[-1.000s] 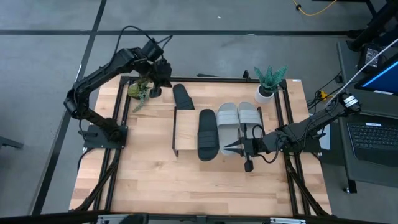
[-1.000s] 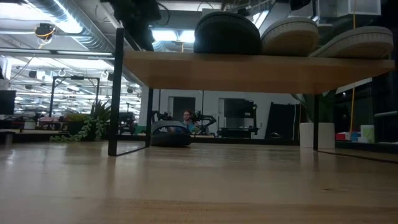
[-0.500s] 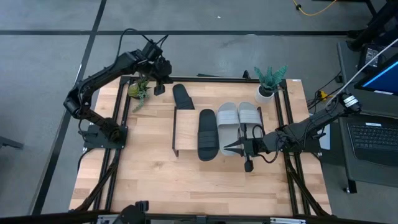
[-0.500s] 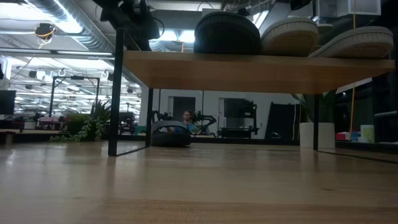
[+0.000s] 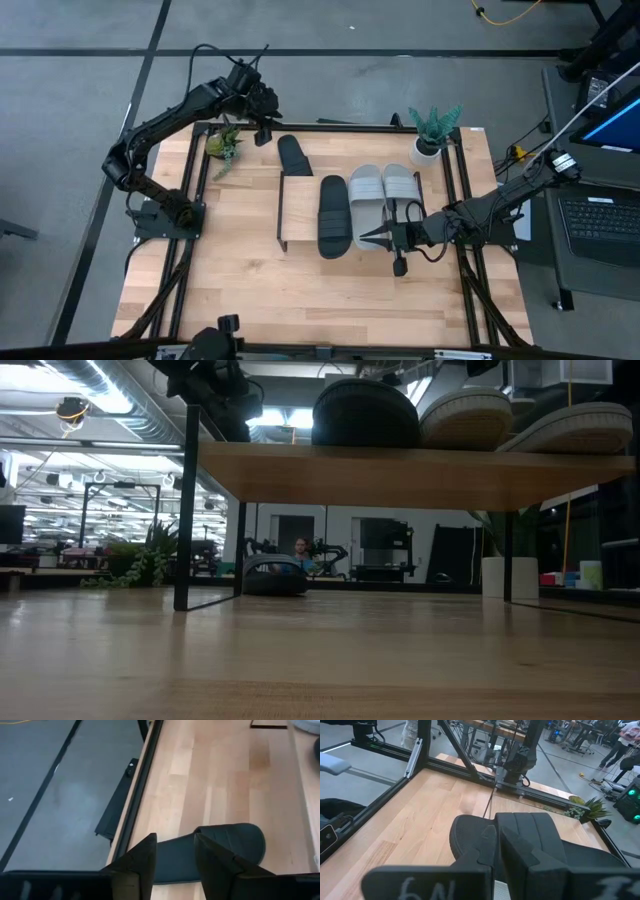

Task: Pick and place slides into the shelf
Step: Put the black slide on the shelf

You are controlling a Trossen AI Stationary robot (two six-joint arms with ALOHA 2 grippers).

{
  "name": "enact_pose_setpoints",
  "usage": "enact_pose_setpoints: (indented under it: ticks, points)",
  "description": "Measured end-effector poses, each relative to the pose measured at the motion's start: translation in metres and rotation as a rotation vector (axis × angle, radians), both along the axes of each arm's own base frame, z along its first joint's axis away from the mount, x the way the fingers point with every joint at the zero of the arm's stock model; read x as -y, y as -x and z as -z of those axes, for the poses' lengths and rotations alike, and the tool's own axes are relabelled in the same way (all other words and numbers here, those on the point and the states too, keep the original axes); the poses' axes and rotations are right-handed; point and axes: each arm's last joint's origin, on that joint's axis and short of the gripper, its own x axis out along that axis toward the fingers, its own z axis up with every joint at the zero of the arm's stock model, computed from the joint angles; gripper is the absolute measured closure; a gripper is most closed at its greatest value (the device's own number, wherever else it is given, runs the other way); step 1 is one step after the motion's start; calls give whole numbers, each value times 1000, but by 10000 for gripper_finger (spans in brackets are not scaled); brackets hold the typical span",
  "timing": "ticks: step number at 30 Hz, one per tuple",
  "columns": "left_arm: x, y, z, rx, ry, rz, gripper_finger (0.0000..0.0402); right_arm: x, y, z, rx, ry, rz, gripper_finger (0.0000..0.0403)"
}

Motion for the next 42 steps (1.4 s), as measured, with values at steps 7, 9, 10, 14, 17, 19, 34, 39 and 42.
enact_pose_setpoints:
  ticks: [7, 9, 10, 14, 17, 19, 34, 39, 42]
  points:
    - [-6, 8, -1, 82, 71, 63, 289, 0, 0, -2, 23, -12, 1, 375]
    - [-8, 12, -2, 121, 93, 100, 295, 0, -1, -3, 32, -16, 0, 375]
    - [-10, 14, -2, 135, 102, 106, 298, 0, -1, -4, 35, -18, 0, 375]
    - [-19, 21, 0, 148, 128, 64, 303, 0, -1, -4, 38, -20, 1, 375]
    - [-29, 22, 10, 150, 190, 36, 303, 0, -1, -4, 38, -19, 1, 375]
    - [-37, 19, 20, 158, 236, 50, 304, 1, -2, -4, 39, -15, 7, 375]
    - [-82, -5, 53, 195, 478, 170, 304, 27, -11, -3, 34, -15, 118, 375]
    - [-87, -9, 69, 142, 563, 170, 304, 31, -12, -2, 19, -11, 136, 375]
    - [-89, -9, 83, 62, 603, 131, 304, 32, -12, -1, 14, -9, 138, 375]
